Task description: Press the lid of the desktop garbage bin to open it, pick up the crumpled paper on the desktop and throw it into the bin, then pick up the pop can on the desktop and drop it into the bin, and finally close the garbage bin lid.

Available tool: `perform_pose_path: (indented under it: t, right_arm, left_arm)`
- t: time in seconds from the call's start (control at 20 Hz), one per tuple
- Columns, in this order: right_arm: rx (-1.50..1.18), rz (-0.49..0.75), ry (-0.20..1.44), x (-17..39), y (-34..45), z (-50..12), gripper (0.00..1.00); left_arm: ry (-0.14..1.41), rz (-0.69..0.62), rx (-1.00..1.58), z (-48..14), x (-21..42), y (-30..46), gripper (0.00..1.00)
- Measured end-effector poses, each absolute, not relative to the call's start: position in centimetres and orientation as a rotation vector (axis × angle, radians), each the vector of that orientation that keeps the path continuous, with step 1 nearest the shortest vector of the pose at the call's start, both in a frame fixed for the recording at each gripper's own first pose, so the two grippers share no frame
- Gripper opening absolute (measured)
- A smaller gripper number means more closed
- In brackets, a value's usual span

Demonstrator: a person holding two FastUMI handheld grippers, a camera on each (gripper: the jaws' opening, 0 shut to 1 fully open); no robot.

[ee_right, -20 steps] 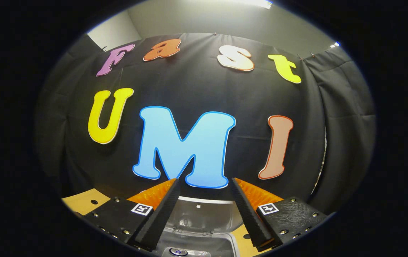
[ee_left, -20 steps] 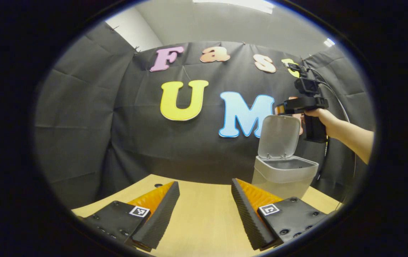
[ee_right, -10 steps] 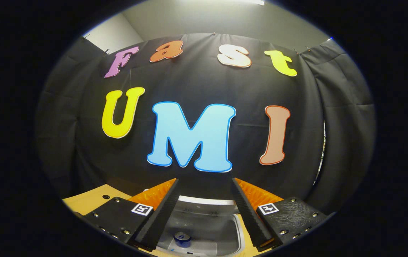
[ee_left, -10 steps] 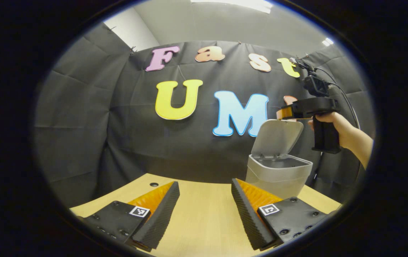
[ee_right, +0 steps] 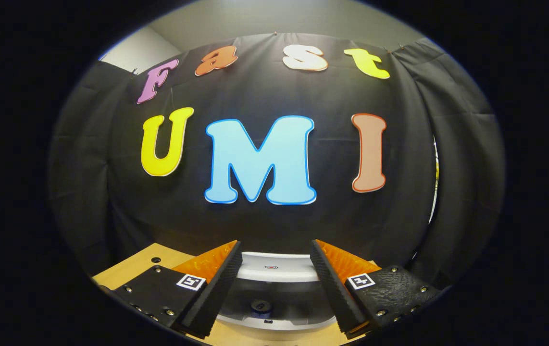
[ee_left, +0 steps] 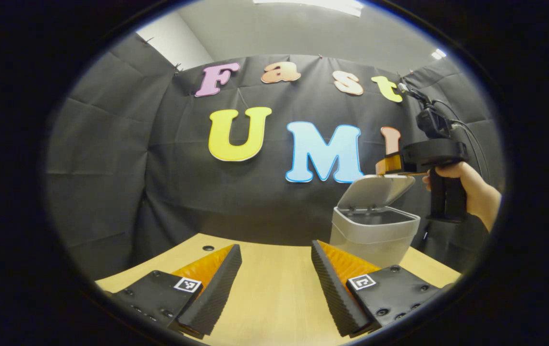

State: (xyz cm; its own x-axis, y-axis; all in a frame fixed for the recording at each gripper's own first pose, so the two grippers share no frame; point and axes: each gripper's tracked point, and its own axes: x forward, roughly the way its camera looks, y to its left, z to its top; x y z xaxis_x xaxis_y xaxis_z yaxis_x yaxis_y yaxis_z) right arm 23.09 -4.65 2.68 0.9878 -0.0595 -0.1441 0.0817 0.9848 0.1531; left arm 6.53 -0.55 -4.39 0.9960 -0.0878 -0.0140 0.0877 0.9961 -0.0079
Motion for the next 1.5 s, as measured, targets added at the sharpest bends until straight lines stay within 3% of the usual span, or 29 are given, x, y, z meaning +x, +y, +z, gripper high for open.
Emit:
perform_pose_path:
  t: [0.6, 1.5]
  right_arm:
    - [0.142, -0.089, 0.197, 24.7, -4.1, -5.0, 0.95]
    - [0.138, -0.136, 0.017, 24.9, -4.0, -5.5, 0.99]
  left_arm:
    - [0.027, -0.080, 0.013, -4.7, 6.8, 0.0, 0.95]
    - [0.084, -0.127, 0.001, -6.7, 8.9, -1.2, 0.95]
